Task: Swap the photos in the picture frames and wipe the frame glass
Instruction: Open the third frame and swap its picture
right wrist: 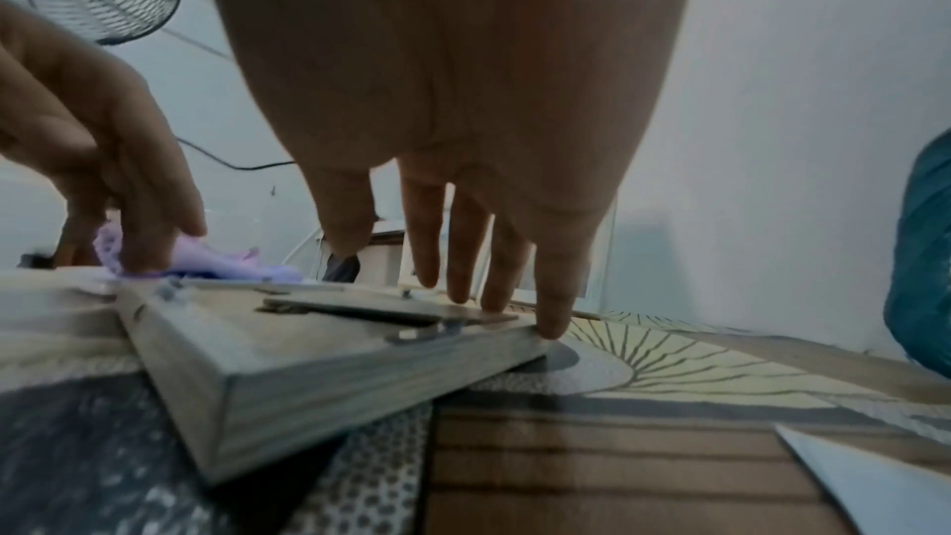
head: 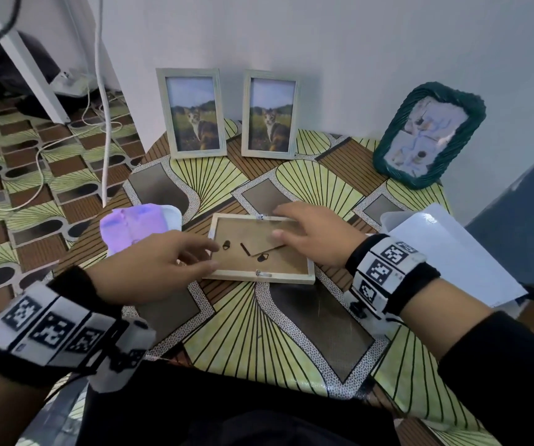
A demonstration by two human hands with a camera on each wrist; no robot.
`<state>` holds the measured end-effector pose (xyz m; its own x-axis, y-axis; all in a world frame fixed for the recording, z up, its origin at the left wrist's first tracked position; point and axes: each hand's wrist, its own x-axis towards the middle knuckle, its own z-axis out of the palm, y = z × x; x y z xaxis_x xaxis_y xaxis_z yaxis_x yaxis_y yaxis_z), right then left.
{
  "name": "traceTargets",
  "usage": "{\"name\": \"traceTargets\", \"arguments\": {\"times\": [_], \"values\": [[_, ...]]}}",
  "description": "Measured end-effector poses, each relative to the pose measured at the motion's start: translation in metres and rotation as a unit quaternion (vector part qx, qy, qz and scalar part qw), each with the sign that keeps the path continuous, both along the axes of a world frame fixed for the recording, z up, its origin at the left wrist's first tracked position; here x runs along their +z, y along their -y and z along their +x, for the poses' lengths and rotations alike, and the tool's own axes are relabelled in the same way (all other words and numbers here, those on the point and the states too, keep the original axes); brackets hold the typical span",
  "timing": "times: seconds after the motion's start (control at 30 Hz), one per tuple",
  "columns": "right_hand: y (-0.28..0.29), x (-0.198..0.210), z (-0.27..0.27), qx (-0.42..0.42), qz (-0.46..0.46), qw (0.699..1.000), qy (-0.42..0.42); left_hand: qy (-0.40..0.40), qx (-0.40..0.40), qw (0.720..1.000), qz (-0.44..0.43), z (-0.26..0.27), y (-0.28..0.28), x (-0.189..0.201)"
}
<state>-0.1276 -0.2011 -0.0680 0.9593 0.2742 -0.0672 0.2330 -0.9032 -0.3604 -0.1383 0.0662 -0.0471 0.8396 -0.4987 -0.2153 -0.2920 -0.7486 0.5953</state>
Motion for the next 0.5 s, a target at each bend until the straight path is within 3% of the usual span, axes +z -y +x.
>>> {"name": "traceTargets", "arguments": {"times": [0.13, 0.3, 0.5], "values": [[-0.004, -0.006, 0.0, 0.032, -0.082, 0.995, -0.039, 0.005, -0.007, 1.0, 0.017, -0.02, -0.007, -0.008], [-0.004, -0.005, -0.014, -0.001, -0.109, 0.994, -0.023, 0.023, -0.019, 0.998, 0.055, -0.022, -0.004, -0.014], [0.002, -0.002, -0.045, -0.041, -0.106, 0.993, -0.029, 0.002, -0.075, 0.996, 0.043, 0.008, 0.015, -0.004]]}}
